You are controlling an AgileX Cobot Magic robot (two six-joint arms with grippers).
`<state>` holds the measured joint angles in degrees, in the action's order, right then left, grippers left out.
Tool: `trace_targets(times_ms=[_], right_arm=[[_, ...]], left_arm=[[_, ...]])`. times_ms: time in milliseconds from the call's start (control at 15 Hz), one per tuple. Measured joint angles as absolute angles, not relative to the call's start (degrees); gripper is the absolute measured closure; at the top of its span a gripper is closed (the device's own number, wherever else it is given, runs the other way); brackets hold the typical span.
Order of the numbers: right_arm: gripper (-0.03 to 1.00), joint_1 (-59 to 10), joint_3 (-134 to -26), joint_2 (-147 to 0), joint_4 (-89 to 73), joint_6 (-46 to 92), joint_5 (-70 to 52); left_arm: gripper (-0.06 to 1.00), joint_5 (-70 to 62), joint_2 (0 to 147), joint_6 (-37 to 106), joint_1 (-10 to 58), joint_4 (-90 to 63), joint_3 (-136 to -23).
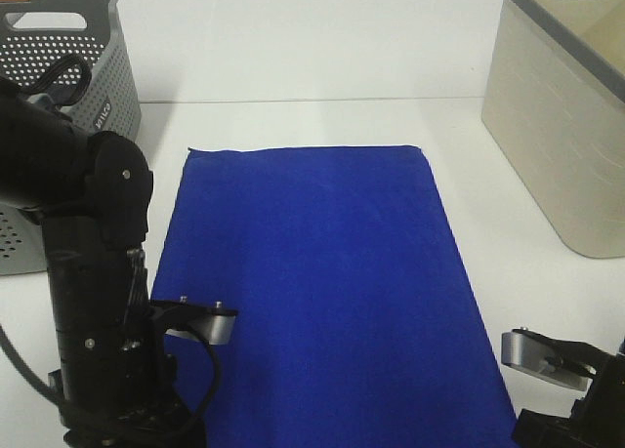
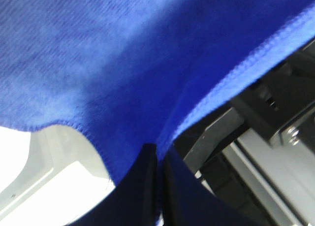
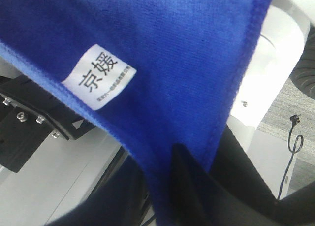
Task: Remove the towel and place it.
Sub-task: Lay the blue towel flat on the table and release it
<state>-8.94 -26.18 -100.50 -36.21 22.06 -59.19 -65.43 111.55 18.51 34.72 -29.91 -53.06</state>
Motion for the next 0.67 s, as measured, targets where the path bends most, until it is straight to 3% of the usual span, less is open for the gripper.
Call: trace_targets(times_ms=[200,267,333,400,667], right_arm=[[0.45,-8.9,-26.2,-100.5,-37.1,22.1,-60.0],[0.39,-8.9,-26.2,-100.5,-37.1,22.1,-60.0],[0.39,-8.9,-26.2,-100.5,-37.1,22.1,-60.0],[0.34,-8.9,-26.2,-100.5,-37.1,22.1,-60.2],[0.33,-8.9,-28.7,-100.5,-36.0,22.1,-65.1]], left_arm=[[0.54,-64.0,111.6,17.6,34.7,-31.7,-53.1],[0.43,-64.2,111.6,17.0,34.7,-31.7,-53.1],[0.43,-64.2,111.6,17.0,34.7,-31.7,-53.1],[0.29,-64.9,110.9,17.0,34.7,-31.6,-53.1],[0.27,-67.4,109.9,17.0,34.7,-30.8,-53.3]])
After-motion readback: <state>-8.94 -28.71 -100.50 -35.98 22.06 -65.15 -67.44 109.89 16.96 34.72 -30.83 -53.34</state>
